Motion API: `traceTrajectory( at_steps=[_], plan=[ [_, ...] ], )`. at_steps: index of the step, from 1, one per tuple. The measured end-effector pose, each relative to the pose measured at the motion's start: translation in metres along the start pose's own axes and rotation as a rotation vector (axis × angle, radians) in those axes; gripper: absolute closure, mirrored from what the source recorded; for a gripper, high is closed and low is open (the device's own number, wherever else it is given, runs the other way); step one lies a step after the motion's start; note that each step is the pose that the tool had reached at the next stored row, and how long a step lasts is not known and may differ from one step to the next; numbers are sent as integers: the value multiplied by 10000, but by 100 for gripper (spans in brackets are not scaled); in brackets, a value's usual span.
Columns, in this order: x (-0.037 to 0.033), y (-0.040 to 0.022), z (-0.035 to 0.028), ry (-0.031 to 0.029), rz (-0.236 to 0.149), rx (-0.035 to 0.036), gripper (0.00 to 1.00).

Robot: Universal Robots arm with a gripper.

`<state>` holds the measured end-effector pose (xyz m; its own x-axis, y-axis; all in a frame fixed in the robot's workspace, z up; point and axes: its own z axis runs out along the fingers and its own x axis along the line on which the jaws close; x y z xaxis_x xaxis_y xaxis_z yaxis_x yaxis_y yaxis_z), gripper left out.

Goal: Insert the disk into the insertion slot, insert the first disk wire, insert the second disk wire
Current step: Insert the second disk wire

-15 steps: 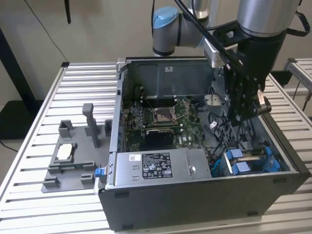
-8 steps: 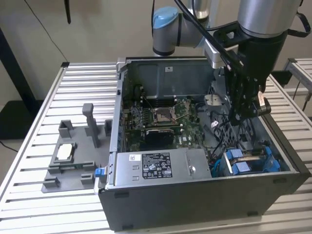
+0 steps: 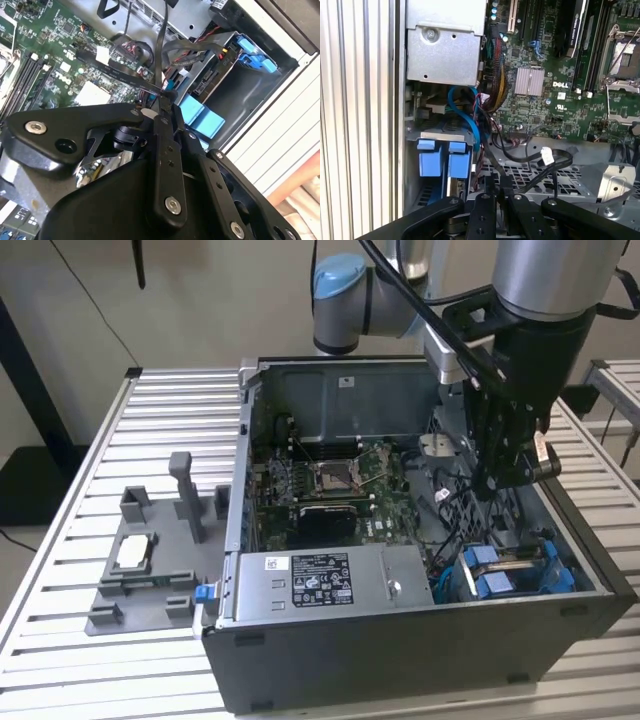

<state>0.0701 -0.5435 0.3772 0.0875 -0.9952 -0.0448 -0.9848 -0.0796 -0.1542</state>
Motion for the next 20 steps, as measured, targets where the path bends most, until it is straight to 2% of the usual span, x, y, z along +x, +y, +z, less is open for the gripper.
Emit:
traceTrajectory(
  at_steps=[5, 7, 15, 20],
  plan=[
    [32, -28, 6, 0, 0, -2, 84],
    [62, -59, 12, -1, 0, -13, 84],
    [329, -96, 44, -11, 7, -130, 84],
    [459, -124, 107, -38, 13, -177, 84]
  ],
)
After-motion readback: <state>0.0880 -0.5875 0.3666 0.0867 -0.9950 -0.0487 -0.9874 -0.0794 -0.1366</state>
